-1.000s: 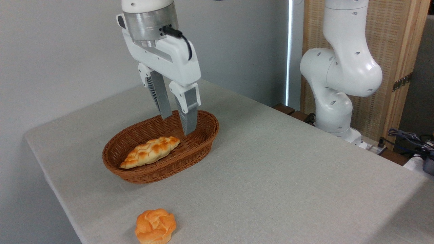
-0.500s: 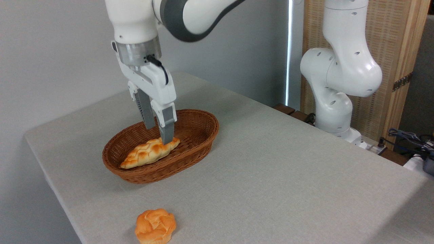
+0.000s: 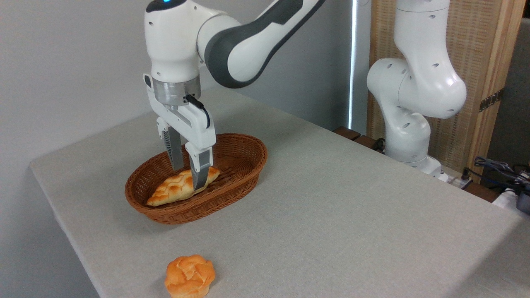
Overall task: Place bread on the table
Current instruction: 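Lower the open gripper down onto the braided roll in the basket, then close the gripper fingers around the middle of the braided roll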
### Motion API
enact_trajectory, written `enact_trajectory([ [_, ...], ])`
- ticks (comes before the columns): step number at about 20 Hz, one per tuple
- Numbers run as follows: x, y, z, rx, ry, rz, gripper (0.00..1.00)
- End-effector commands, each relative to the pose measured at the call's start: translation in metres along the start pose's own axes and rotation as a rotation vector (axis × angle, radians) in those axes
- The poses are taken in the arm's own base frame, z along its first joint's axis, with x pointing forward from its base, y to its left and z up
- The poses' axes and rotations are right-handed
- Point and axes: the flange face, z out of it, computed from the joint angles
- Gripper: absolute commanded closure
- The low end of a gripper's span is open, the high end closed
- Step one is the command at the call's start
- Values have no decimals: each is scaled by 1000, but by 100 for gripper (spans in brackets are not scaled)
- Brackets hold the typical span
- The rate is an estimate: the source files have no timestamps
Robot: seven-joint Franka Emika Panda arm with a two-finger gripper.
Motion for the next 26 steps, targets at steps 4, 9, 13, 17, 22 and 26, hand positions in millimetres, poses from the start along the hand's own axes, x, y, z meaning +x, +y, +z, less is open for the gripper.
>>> enact_trajectory([
  [4, 0, 10, 13, -34, 51, -60, 0],
  [9, 5, 17, 27, -45, 44, -45, 0],
  [13, 8, 22, 36, -41, 58, -36, 1],
  [17, 8, 21, 42, -43, 57, -36, 14],
  [22, 8, 21, 45, -38, 62, -28, 49],
  [26, 6, 21, 48, -43, 54, -29, 66],
])
